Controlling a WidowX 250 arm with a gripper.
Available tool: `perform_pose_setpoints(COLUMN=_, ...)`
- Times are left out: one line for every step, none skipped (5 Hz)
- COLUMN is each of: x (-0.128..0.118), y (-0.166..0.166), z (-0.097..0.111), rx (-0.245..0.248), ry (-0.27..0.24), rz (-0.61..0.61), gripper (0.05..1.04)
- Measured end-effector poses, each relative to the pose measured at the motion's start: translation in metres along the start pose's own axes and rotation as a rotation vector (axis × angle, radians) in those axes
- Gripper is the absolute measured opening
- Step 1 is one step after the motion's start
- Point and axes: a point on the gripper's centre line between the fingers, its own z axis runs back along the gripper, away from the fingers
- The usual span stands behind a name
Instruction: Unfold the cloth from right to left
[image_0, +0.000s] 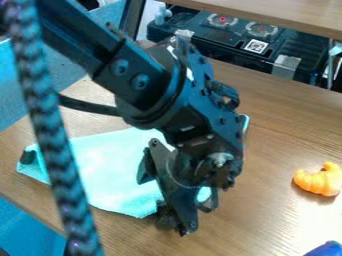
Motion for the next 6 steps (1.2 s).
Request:
perform_pose_setpoints(x=0.0045, y=0.0025, z=-0.0012, rx=0.005, ry=0.006, rz=0.015, gripper=0.94)
perform_pose_setpoints(x=0.0072, y=0.0044, z=-0.0031, rx=0.003, ry=0.015, rz=0.021, gripper=0.652)
perform_pose_setpoints(x=0.0061, y=0.0044, z=-0.0032, rx=-0.007, ry=0.023, rz=0.022, gripper=0.35)
perform_pose_setpoints(x=0.0047, y=0.003, z=-0.0033, rx=-0.018, ry=0.032, rz=0.019, gripper=0.145)
perform_pose_setpoints(x=0.003, y=0.0019, z=-0.0035, rx=-0.024, ry=0.04, rz=0.011, gripper=0.059)
perform_pose_setpoints(x=0.0052, y=0.0102, z=0.002, rx=-0.04, ry=0.036, rz=0.042, gripper=0.051)
